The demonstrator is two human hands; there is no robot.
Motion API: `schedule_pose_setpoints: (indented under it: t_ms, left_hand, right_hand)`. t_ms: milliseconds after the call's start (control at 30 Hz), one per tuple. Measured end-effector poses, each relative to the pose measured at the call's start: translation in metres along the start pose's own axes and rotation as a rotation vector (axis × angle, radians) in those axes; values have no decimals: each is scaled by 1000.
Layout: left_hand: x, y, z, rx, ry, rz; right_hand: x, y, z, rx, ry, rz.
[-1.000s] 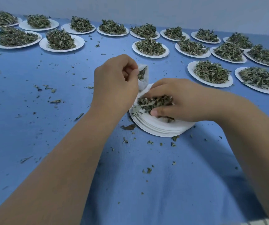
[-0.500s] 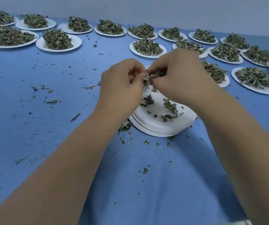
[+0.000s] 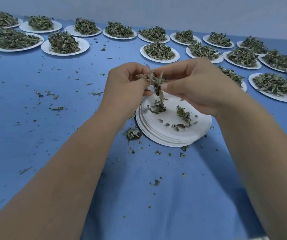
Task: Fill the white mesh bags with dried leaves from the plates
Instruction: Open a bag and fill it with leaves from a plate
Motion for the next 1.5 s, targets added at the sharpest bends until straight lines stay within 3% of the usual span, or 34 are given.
schedule_pose_setpoints:
  t_ms: [200, 400, 467, 567, 733, 833, 1000, 1167, 1267, 1400, 1500]
  left_hand:
    - [0, -10, -3, -210, 84, -129]
    - [-4, -18, 1, -349, 124, -295]
    - [-4, -17, 2, -323, 111, -294]
    - [-2, -9, 5, -244, 62, -231]
    - [-5, -5, 21, 2, -105, -130]
    - [-6, -2, 24, 30, -137, -88]
    - [-8, -3, 29, 80, -166, -89]
    - [-4, 20, 28, 362, -216, 141]
    - [-10, 12, 31, 461, -274, 150]
    - [-13, -1, 30, 515, -278, 104]
    - [-15, -3, 29, 539, -269, 102]
  right_hand:
    - [4, 12, -8, -128, 122, 105]
    - [16, 3, -4, -125, 56, -88]
    - [17, -2, -5, -101, 76, -139]
    - [20, 3, -10, -190, 130, -54]
    - [26, 6, -21, -462, 203, 149]
    - [32, 0, -29, -643, 248, 242]
    - [34, -11, -36, -859, 268, 283]
    - [19, 0, -26, -530, 171, 112]
    - [-6, 20, -20, -740, 147, 16]
    - [-37, 15, 26, -1114, -96, -377]
    - [-36, 7, 23, -1064, -50, -331]
Point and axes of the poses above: each hand's wrist, its own x-axis towards the middle knuckle, its own y-axis out of the back of the hand, z = x × y, the point moved 10 cm from there along x, towards the middle knuckle, and after that the axes turned 2 degrees about -z, right-handed, at the moved point
